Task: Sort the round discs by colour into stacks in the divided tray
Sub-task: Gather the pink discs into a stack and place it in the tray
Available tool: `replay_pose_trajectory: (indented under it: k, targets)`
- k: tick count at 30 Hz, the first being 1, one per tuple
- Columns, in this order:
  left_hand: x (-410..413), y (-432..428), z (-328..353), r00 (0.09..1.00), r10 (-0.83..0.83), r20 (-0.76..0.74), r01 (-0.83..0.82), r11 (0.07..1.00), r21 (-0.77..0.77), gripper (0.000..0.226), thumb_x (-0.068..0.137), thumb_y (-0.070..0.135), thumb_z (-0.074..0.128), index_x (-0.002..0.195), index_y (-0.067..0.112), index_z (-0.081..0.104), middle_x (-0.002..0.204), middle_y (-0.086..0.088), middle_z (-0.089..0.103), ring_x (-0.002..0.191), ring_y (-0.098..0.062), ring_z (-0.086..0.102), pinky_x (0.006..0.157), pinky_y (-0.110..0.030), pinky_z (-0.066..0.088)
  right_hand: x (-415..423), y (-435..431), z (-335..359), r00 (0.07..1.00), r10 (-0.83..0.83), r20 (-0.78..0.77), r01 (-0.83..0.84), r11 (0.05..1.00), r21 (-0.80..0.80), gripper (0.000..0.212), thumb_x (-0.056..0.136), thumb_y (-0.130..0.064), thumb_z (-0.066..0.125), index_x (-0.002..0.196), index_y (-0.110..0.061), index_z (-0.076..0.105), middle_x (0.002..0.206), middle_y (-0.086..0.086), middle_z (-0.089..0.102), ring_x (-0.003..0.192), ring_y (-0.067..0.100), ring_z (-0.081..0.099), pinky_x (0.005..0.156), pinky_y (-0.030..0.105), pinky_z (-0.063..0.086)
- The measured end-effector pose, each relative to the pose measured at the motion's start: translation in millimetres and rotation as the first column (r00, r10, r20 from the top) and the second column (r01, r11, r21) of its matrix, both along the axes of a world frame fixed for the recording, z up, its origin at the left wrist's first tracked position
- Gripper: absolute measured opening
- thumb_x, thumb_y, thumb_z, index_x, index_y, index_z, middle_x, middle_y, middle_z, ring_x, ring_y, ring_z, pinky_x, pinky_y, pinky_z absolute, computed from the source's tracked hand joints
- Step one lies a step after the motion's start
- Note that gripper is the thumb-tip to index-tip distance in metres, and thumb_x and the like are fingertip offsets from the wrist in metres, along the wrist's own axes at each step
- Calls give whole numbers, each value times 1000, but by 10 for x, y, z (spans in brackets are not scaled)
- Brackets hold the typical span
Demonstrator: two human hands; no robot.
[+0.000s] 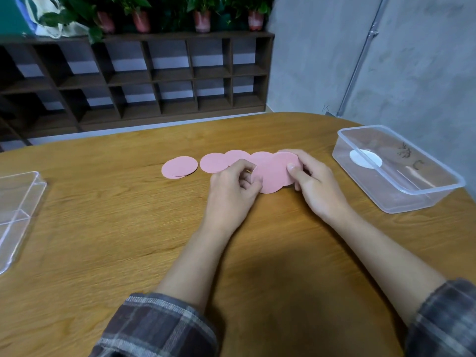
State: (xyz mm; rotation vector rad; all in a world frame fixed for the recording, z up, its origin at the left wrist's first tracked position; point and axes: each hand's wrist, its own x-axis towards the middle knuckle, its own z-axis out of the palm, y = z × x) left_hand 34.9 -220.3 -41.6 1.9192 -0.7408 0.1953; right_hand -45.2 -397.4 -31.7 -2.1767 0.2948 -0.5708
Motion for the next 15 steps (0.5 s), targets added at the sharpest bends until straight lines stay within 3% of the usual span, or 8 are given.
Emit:
replay_pose_trajectory:
  k: [5, 7, 10, 12, 15]
  targets:
    - [104, -82, -18, 995, 22, -101, -26, 999, -39, 22, 88, 25, 82, 108, 22, 75, 76, 6, 74, 68, -1, 69, 71, -11, 52, 32, -6, -10, 999, 33, -24, -33, 999, 23, 37, 107, -22, 39, 125, -40, 66, 65, -23, 57, 72, 10, 53, 72, 26, 40]
    - [137, -115, -23, 993, 27, -117, -31, 999, -36, 27, 88, 29, 83, 113, 21, 77, 74, 6, 75, 68, -3, 71, 75, -16, 56, 37, -9, -4, 997, 54, -59, -53, 998, 18, 36, 110, -27, 36, 127, -42, 64, 67, -27, 58, 73, 5, 53, 72, 21, 38]
    - [172, -180, -20, 993, 36, -112, -38, 999, -17, 21, 88, 31, 82, 105, 20, 79, 71, 5, 73, 66, -5, 69, 71, -14, 54, 23, 22, 26, 991, 90, -102, -94, 995, -34, 33, 110, -41, 37, 135, -40, 57, 97, -36, 63, 94, -10, 56, 84, 12, 39]
    - [198, -230, -17, 995, 31, -91, -33, 999, -11, 19, 88, 31, 82, 102, 19, 78, 70, 6, 70, 64, -4, 65, 66, -10, 49, 30, 19, 19, 990, 79, -113, -91, 991, -100, 34, 108, -36, 44, 142, -33, 52, 122, -19, 65, 113, 2, 56, 94, 21, 41]
    - [260, -293, -35, 999, -1, 35, 0, 1000, 25, 21, 90, 34, 79, 103, 18, 77, 82, 8, 70, 76, -4, 64, 74, -20, 53, 48, -36, 0, 995, 9, -100, -25, 986, -166, 35, 107, -25, 48, 142, -28, 51, 125, -7, 63, 116, 11, 54, 91, 24, 37]
